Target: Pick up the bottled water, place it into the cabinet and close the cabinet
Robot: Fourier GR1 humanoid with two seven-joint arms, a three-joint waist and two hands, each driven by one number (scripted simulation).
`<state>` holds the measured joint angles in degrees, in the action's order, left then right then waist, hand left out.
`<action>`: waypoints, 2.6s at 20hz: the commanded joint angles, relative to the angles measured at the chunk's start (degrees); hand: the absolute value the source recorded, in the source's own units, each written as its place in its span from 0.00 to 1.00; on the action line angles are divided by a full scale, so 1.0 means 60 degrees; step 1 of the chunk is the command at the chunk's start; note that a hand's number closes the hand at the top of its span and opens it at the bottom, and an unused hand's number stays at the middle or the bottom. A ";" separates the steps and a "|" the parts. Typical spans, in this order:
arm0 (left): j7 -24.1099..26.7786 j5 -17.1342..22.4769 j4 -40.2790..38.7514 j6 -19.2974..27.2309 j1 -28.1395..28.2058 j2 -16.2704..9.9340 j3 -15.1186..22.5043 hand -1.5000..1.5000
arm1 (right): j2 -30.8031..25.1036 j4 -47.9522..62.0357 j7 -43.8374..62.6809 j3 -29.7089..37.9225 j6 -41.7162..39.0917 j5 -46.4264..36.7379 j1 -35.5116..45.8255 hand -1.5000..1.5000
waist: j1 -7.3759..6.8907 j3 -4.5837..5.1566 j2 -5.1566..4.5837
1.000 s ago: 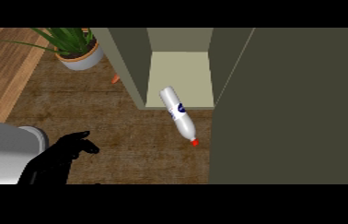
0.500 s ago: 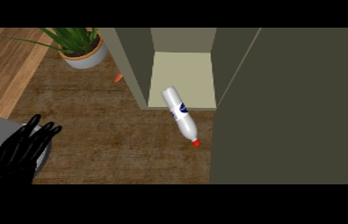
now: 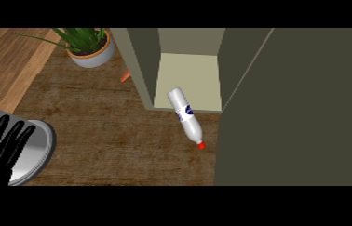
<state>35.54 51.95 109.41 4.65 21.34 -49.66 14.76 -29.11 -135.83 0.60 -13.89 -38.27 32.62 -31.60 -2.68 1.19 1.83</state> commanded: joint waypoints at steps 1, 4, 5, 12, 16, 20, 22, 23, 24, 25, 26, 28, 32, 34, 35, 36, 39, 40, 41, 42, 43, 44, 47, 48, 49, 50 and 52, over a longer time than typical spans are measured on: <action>-0.0037 0.0253 0.0073 -0.0341 0.0370 -0.0267 -0.0244 0.00 | -0.0280 -0.2224 0.1150 -0.0352 0.0615 -0.1500 0.0664 1.00 | -0.0090 0.0033 0.0052; 0.0087 0.0429 0.0082 -0.0577 0.0706 -0.0444 -0.0581 0.00 | -0.0001 -0.2061 0.1582 -0.0921 0.1259 -0.1553 0.1173 1.00 | -0.0130 0.0006 0.0055; 0.0134 0.0409 -0.0056 -0.0664 0.0753 -0.0490 -0.0650 0.00 | 0.0185 -0.1914 0.1672 -0.1194 0.1474 -0.1524 0.1404 1.00 | -0.0141 0.0022 0.0028; 0.0220 0.0634 -0.0176 -0.1410 0.1264 -0.0889 -0.1066 0.00 | 0.0954 -0.1223 0.2831 -0.2731 0.2771 -0.1714 0.3002 1.00 | -0.0299 0.0023 -0.0017; 0.0314 0.0816 -0.0035 -0.1714 0.1440 -0.1067 -0.1417 0.00 | 0.1560 -0.0804 0.3440 -0.3191 0.3535 -0.1830 0.4169 1.00 | -0.0452 -0.0006 -0.0037; 0.0416 0.0948 -0.0167 -0.2110 0.1580 -0.1294 -0.1814 0.00 | 0.2334 -0.0240 0.4039 -0.3729 0.4194 -0.1952 0.5257 1.00 | -0.0544 -0.0015 -0.0072; 0.0553 0.0894 -0.0331 -0.2286 0.1800 -0.1252 -0.1844 0.00 | 0.2755 -0.0096 0.4278 -0.3839 0.4554 -0.2031 0.5631 1.00 | -0.0576 -0.0001 -0.0056; 0.0621 0.0969 -0.0360 -0.2228 0.1663 -0.1175 -0.1956 0.00 | 0.3080 0.0207 0.4336 -0.3908 0.4697 -0.2092 0.5938 1.00 | -0.0549 -0.0011 -0.0134; 0.0528 0.1028 -0.0430 -0.2349 0.1783 -0.1300 -0.2012 0.00 | 0.3303 0.0253 0.4408 -0.3927 0.4817 -0.2161 0.6121 1.00 | -0.0585 -0.0017 -0.0135; 0.0603 0.1021 -0.0418 -0.2460 0.1896 -0.1294 -0.2054 0.00 | 0.3555 0.0556 0.4544 -0.4017 0.4969 -0.2268 0.6276 1.00 | -0.0684 -0.0031 -0.0154; 0.0597 0.1078 -0.0472 -0.2576 0.1897 -0.1410 -0.2206 0.00 | 0.3766 0.0677 0.4577 -0.3983 0.5114 -0.2311 0.6290 1.00 | -0.0701 -0.0030 -0.0158; 0.0692 0.1128 -0.0468 -0.2767 0.2036 -0.1377 -0.2275 0.00 | 0.4126 0.0848 0.4984 -0.4181 0.5265 -0.2366 0.6639 1.00 | -0.0763 -0.0036 -0.0172; 0.0674 0.1246 -0.0486 -0.3171 0.2150 -0.1576 -0.2540 0.00 | 0.4490 0.1718 0.5983 -0.4503 0.4925 -0.1634 0.7483 1.00 | -0.0931 -0.0068 -0.0317; 0.0743 0.1259 -0.0722 -0.3389 0.2135 -0.1640 -0.2711 0.00 | 0.4579 0.1909 0.6376 -0.4534 0.4638 -0.1087 0.7897 1.00 | -0.0975 -0.0059 -0.0351; 0.0697 0.1370 -0.0620 -0.3458 0.2133 -0.1661 -0.2741 0.00 | 0.4670 0.2272 0.6456 -0.4442 0.4434 -0.0810 0.8223 1.00 | -0.0999 -0.0080 -0.0394; 0.0774 0.1307 -0.0700 -0.3736 0.2297 -0.1726 -0.2816 0.00 | 0.4761 0.2372 0.6464 -0.4561 0.4187 -0.0565 0.8517 1.00 | -0.1109 -0.0086 -0.0352; 0.0872 0.1288 -0.0691 -0.3719 0.2498 -0.1556 -0.2899 0.00 | 0.4773 0.2992 0.6627 -0.3810 0.4137 0.0490 0.9630 1.00 | -0.0988 -0.0116 -0.0358; 0.0915 0.1271 -0.0727 -0.3869 0.2731 -0.1631 -0.3075 0.00 | 0.4778 0.3224 0.6598 -0.3792 0.4324 0.0593 0.9924 1.00 | -0.0990 -0.0128 -0.0298; 0.0878 0.1477 -0.1057 -0.4106 0.2576 -0.1652 -0.3174 0.00 | 0.4785 0.3713 0.6623 -0.3476 0.4325 0.0849 1.0591 1.00 | -0.0791 -0.0124 -0.0347; 0.0977 0.1411 -0.0953 -0.4291 0.3026 -0.1616 -0.3261 0.00 | 0.4795 0.4294 0.6718 -0.2963 0.4335 0.0949 1.1169 1.00 | -0.0846 -0.0147 -0.0320; 0.1096 0.1334 -0.1175 -0.4370 0.3049 -0.1527 -0.3357 0.00 | 0.4807 0.4556 0.6629 -0.3251 0.5086 0.1112 1.1244 1.00 | -0.0700 -0.0146 -0.0293; 0.1024 0.1310 -0.0891 -0.4265 0.3168 -0.1446 -0.3255 0.00 | 0.4816 0.5125 0.6673 -0.3027 0.5199 0.1482 1.1807 1.00 | -0.0696 -0.0160 -0.0320; 0.1199 0.1437 -0.1358 -0.4760 0.3561 -0.1341 -0.3786 0.00 | 0.4833 0.5712 0.6660 -0.2704 0.6047 0.2315 1.2294 1.00 | -0.0318 -0.0181 -0.0304; 0.1332 0.1345 -0.1243 -0.4718 0.3726 -0.1268 -0.3977 0.00 | 0.4837 0.6373 0.6252 -0.2415 0.6070 0.2345 1.2622 1.00 | -0.0458 -0.0185 -0.0321; 0.1342 0.1164 -0.1096 -0.4685 0.3782 -0.1085 -0.3942 0.00 | 0.4840 0.6847 0.5995 -0.2423 0.5805 0.2518 1.2750 1.00 | -0.0304 -0.0192 -0.0328; 0.1116 0.1424 -0.1007 -0.4793 0.3866 -0.1223 -0.4110 0.00 | 0.4843 0.7011 0.6588 -0.1819 0.5836 0.3029 1.3291 1.00 | -0.0225 -0.0196 -0.0328; 0.1230 0.1394 -0.1486 -0.5423 0.4133 -0.1126 -0.4485 0.00 | 0.4847 0.7440 0.6609 -0.1671 0.5846 0.3185 1.3333 1.00 | -0.0095 -0.0191 -0.0310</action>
<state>40.79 59.36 104.96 -24.00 44.17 -57.22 -7.43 -0.32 -97.82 39.93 -28.15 -4.70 47.89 43.77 -4.65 0.12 0.12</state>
